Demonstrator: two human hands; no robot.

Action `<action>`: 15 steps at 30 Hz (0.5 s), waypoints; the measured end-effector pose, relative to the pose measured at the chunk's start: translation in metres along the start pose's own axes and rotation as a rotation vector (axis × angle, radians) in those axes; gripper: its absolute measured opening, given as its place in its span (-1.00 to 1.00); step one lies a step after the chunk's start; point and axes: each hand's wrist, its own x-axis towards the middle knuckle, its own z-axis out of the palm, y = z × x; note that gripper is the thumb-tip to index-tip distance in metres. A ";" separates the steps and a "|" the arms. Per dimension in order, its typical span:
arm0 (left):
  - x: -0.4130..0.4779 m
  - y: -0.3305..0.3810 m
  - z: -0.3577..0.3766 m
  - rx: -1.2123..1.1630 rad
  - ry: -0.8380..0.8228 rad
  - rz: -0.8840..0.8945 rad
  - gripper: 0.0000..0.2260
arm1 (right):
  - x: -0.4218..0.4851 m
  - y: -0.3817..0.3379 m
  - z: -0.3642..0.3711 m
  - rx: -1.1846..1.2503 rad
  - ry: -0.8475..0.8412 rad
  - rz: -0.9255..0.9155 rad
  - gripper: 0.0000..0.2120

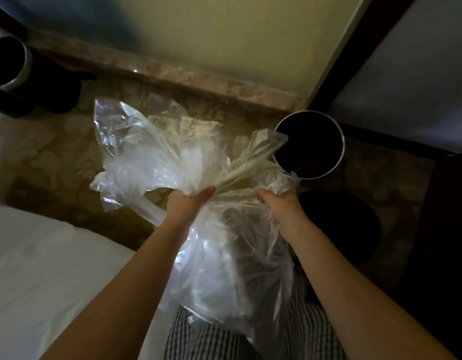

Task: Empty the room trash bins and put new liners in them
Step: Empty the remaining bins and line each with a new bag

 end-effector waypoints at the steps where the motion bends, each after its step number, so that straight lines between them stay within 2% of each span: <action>1: 0.022 -0.012 -0.003 0.005 0.034 -0.003 -0.58 | 0.018 0.012 0.006 -0.009 0.012 0.011 -0.82; 6: 0.127 -0.079 -0.013 0.100 0.124 -0.036 -0.50 | 0.108 0.080 0.035 -0.031 0.045 0.085 -0.75; 11: 0.195 -0.125 -0.009 0.235 0.089 -0.034 -0.58 | 0.164 0.119 0.050 0.015 0.065 0.154 -0.52; 15: 0.243 -0.157 0.002 0.365 0.034 -0.030 -0.62 | 0.209 0.141 0.056 0.053 0.064 0.139 -0.53</action>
